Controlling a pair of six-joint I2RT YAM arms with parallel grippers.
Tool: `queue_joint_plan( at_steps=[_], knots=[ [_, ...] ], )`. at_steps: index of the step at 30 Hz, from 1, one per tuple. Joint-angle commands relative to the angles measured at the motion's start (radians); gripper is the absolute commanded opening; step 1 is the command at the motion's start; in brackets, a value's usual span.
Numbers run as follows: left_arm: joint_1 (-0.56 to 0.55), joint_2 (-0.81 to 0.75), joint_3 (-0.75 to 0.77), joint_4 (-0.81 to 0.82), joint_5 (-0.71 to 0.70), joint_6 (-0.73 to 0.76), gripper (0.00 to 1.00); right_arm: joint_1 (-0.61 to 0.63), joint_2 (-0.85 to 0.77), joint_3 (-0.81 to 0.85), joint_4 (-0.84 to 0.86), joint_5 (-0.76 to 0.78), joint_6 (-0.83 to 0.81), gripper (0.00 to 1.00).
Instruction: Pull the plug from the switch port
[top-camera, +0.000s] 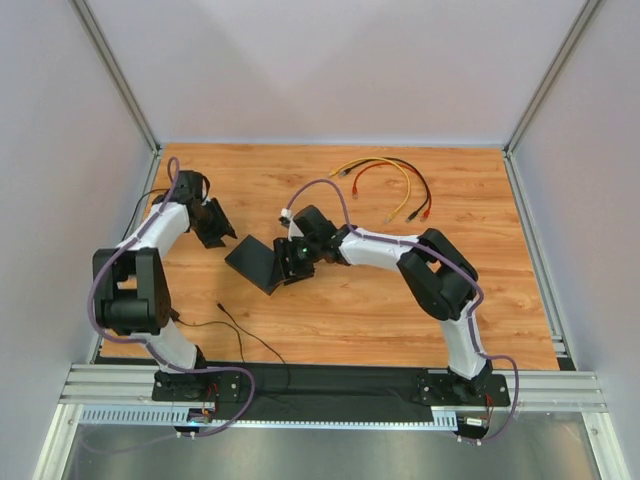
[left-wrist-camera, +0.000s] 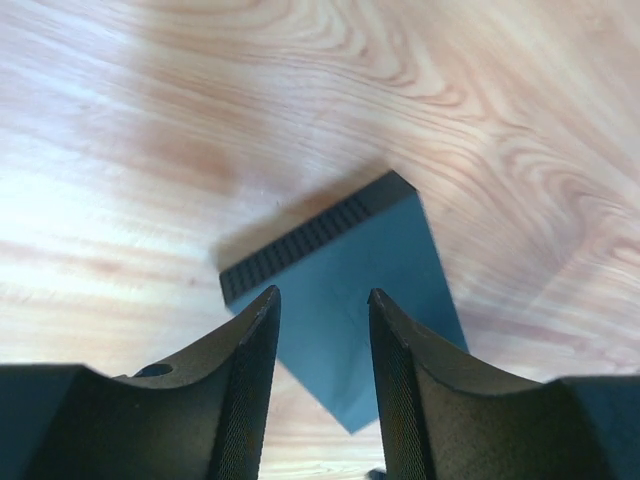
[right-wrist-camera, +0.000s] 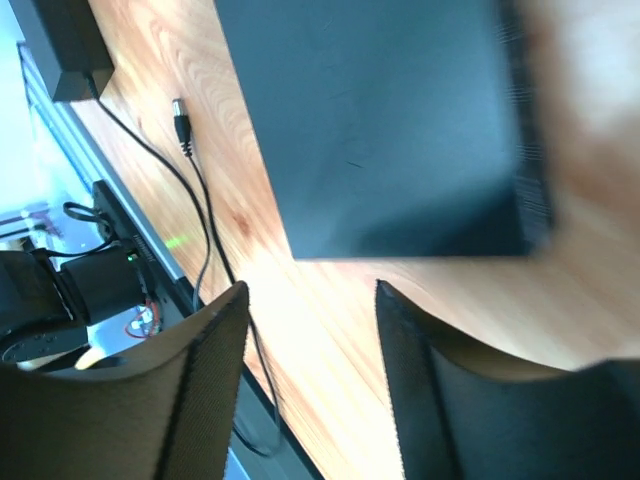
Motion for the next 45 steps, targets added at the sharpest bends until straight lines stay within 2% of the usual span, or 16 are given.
queue_joint_plan(
  at_steps=[1,4,9,14,20,25,34,45],
  knots=[
    [0.003,-0.179,0.030,-0.060,-0.065,0.028,0.50,-0.056,-0.107,0.030,-0.130,0.057,-0.133,0.57],
    [0.003,-0.274,0.013,-0.082,-0.076,0.037,0.50,-0.073,-0.166,0.022,-0.195,0.065,-0.196,0.61],
    [0.004,-0.392,-0.117,-0.053,0.020,-0.015,0.50,-0.119,-0.138,0.091,-0.273,0.051,-0.265,0.66],
    [0.004,-0.512,-0.289,0.021,0.073,-0.121,0.51,-0.156,-0.002,0.275,-0.338,-0.027,-0.340,0.68],
    [0.003,-0.633,-0.455,0.148,0.062,-0.241,0.57,-0.174,0.162,0.480,-0.428,-0.090,-0.400,0.71],
    [0.003,-0.592,-0.504,0.214,0.116,-0.267,0.59,-0.179,0.257,0.561,-0.462,-0.128,-0.391,0.72],
    [0.003,-0.540,-0.614,0.335,0.113,-0.321,0.59,-0.173,0.305,0.559,-0.381,-0.171,-0.292,0.69],
    [0.004,-0.392,-0.596,0.404,0.117,-0.296,0.59,-0.150,0.327,0.502,-0.335,-0.164,-0.248,0.60]
  ],
)
